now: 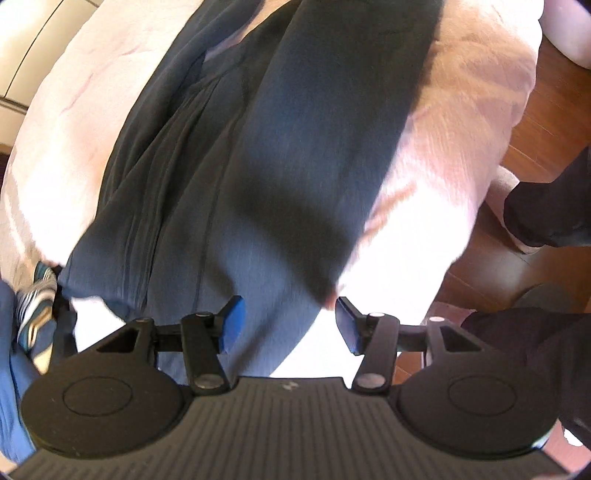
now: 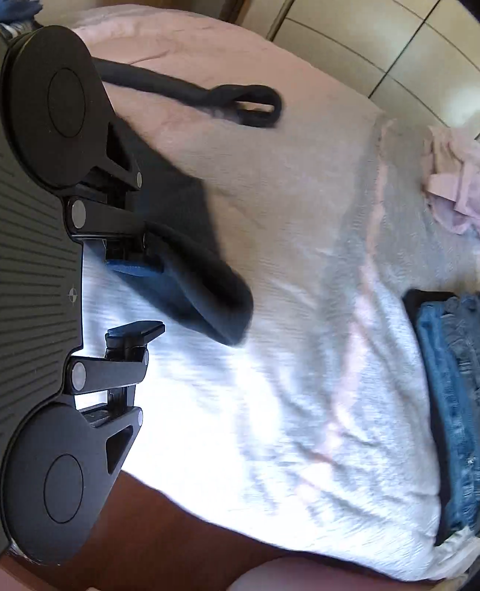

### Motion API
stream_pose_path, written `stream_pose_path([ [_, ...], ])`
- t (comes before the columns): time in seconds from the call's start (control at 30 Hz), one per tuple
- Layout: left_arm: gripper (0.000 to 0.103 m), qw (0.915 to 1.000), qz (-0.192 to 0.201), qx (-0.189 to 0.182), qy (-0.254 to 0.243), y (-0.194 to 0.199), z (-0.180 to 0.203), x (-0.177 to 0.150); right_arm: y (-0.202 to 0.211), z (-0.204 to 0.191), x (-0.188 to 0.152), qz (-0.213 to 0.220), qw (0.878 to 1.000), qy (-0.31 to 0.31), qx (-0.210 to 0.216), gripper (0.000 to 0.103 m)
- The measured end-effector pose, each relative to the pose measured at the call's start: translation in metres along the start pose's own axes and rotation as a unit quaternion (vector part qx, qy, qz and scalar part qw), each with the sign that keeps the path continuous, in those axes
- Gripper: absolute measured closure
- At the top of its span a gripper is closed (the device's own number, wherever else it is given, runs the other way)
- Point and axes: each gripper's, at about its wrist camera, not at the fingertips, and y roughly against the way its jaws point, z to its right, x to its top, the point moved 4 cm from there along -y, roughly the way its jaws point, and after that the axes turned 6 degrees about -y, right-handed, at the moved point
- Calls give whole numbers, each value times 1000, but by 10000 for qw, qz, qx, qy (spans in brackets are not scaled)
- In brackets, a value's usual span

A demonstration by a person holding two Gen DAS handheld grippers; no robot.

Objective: Fold clothes

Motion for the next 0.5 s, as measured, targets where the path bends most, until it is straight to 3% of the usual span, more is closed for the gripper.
stream_pose_path([
  [0.1,53,9997,-45,54,214,8,-1,-25,3,-22,-20,-137,9997,183,101,58],
  [0.23,52,9983,-121,289,493,19,-4,-60,-7,-51,-43,-352,9976,525,278,55],
  [0.3,52,9982,-142,482,330,16,0,-74,-11,-65,-56,-445,9965,651,262,55],
  [0.33,52,9979,-137,597,199,15,2,-80,-13,-73,-63,-491,9959,717,265,55],
  [0.4,52,9935,25,1003,-541,10,15,-86,-17,-89,-77,-596,9938,883,304,54],
  [0.5,53,9764,304,1505,-1516,1,32,-88,-27,-113,-102,-825,9887,1189,386,54],
])
